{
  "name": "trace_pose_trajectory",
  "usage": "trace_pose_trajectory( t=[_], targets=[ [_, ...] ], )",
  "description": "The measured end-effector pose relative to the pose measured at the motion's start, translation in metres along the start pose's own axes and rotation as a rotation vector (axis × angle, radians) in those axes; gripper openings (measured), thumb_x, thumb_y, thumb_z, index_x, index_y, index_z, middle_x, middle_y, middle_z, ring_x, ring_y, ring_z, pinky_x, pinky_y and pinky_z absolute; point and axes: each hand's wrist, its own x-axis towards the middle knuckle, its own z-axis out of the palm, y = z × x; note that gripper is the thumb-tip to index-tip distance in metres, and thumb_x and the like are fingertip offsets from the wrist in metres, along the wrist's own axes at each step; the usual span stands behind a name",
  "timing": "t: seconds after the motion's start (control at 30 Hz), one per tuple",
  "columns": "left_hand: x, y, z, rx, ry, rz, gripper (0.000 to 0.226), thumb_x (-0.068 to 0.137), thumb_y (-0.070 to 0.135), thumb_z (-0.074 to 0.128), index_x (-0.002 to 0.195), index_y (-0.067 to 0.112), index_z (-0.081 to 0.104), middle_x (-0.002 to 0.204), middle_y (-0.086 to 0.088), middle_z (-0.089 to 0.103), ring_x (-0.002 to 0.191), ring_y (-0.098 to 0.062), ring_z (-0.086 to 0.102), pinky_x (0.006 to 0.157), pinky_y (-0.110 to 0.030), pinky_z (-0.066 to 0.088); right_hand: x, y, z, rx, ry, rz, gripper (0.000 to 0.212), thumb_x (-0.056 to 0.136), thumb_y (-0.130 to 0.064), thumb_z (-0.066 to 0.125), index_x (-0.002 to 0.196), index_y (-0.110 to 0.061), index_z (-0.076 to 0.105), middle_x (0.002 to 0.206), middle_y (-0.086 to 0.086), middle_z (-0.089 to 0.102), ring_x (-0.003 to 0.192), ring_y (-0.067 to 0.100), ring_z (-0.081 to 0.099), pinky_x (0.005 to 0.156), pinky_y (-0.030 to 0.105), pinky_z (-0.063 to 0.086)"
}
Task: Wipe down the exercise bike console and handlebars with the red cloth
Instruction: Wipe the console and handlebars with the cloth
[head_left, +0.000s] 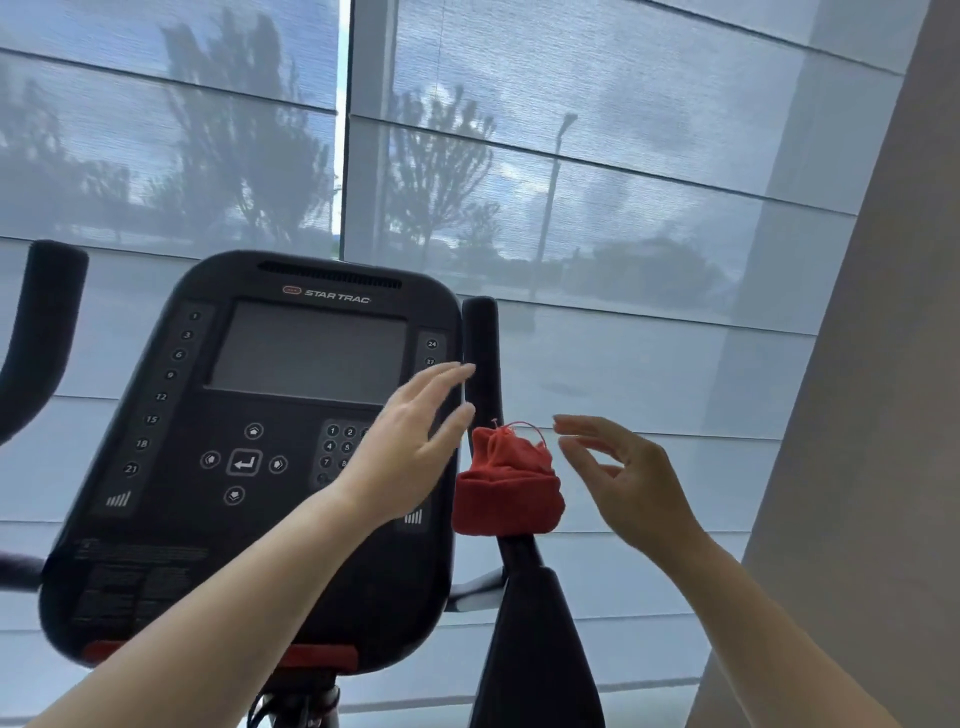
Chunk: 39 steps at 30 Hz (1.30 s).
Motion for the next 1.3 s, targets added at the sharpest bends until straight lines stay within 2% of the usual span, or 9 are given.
trace_pose_trajectory(
  t=[0.37,0.6,0.73,0.8,0.9,1.0,1.07,1.13,1.3],
  targets=[
    [-0.011,0.019,0.041,0.241,-0.375,0.086,0.057,0.087,0.057,0.049,0.139,0.035,0.038,0.141,0.014,0.038,0.131,-0.004,0.028,0.110,-0.025,0.024,0.017,0.023,-0.022,0.029,0.013,0.015,0.021,0.088,-0.030,0.058,0.108,-0.028,0.065,0.104,-0.016,0.067,0.096,-0.008,0.059,0.068,0.004,0.044],
    [-0.012,0.017,0.043,0.080,-0.092,0.027,0.024,0.090,0.031,0.058,0.109,0.018,0.059,0.106,0.008,0.057,0.099,-0.008,0.051,0.091,-0.020,0.037,0.058,0.021,-0.011,0.030,-0.045,-0.076,0.019,0.090,-0.027,0.057,0.107,-0.029,0.064,0.105,-0.012,0.066,0.098,-0.010,0.057,0.070,0.006,0.046],
    [-0.005,-0.004,0.022,-0.062,0.206,-0.205,0.011,0.090,0.031,0.057,0.100,0.027,0.059,0.095,0.013,0.063,0.087,0.002,0.057,0.078,-0.011,0.042,0.102,0.013,0.006,-0.048,-0.118,-0.197,0.025,0.091,-0.030,0.054,0.116,-0.028,0.060,0.118,-0.012,0.059,0.108,0.001,0.054,0.087,0.024,0.050],
    [0.007,-0.014,0.008,-0.174,0.377,-0.328,0.006,0.092,0.035,0.054,0.096,0.032,0.058,0.090,0.011,0.065,0.081,-0.001,0.061,0.067,-0.010,0.044,0.122,0.010,0.015,-0.154,-0.193,-0.262,0.037,0.093,-0.037,0.048,0.128,-0.026,0.051,0.131,-0.010,0.052,0.119,0.003,0.046,0.098,0.025,0.041],
    [0.034,-0.021,-0.003,-0.342,0.572,-0.426,0.006,0.093,0.040,0.051,0.091,0.036,0.055,0.089,0.006,0.065,0.076,-0.008,0.063,0.058,-0.010,0.045,0.145,0.006,0.028,-0.289,-0.304,-0.356,0.051,0.094,-0.051,0.033,0.141,-0.032,0.031,0.145,-0.014,0.035,0.123,-0.016,0.023,0.098,0.004,0.016],
    [0.062,-0.019,0.011,-0.613,0.492,-0.476,0.018,0.095,0.043,0.044,0.107,0.034,0.055,0.104,-0.003,0.066,0.085,-0.012,0.066,0.075,-0.030,0.055,0.155,0.009,0.034,-0.310,-0.364,-0.372,0.058,0.092,-0.058,0.025,0.144,-0.033,0.022,0.148,-0.015,0.029,0.118,-0.024,0.014,0.091,-0.004,0.008],
    [0.076,-0.014,0.030,-0.659,0.387,-0.465,0.033,0.098,0.045,0.036,0.123,0.033,0.052,0.119,0.002,0.063,0.108,-0.013,0.060,0.100,-0.037,0.045,0.157,0.014,0.034,-0.267,-0.377,-0.363,0.061,0.090,-0.062,0.020,0.144,-0.035,0.021,0.147,-0.018,0.030,0.120,-0.023,0.016,0.092,-0.004,0.010],
    [0.081,-0.010,0.046,-0.624,0.362,-0.442,0.043,0.098,0.049,0.028,0.132,0.032,0.049,0.127,0.009,0.058,0.119,-0.007,0.051,0.109,-0.031,0.033,0.158,0.017,0.033,-0.198,-0.386,-0.359,0.062,0.088,-0.066,0.016,0.143,-0.037,0.022,0.142,-0.026,0.029,0.120,-0.027,0.017,0.093,-0.006,0.012],
    [0.057,-0.014,0.058,-0.466,0.316,-0.365,0.036,0.089,0.055,0.033,0.123,0.049,0.040,0.118,0.030,0.052,0.109,0.021,0.045,0.085,0.002,0.031,0.160,0.017,0.030,-0.117,-0.378,-0.371,0.063,0.089,-0.066,0.013,0.142,-0.036,0.029,0.136,-0.033,0.029,0.119,-0.029,0.019,0.094,-0.005,0.014]
  ],
)
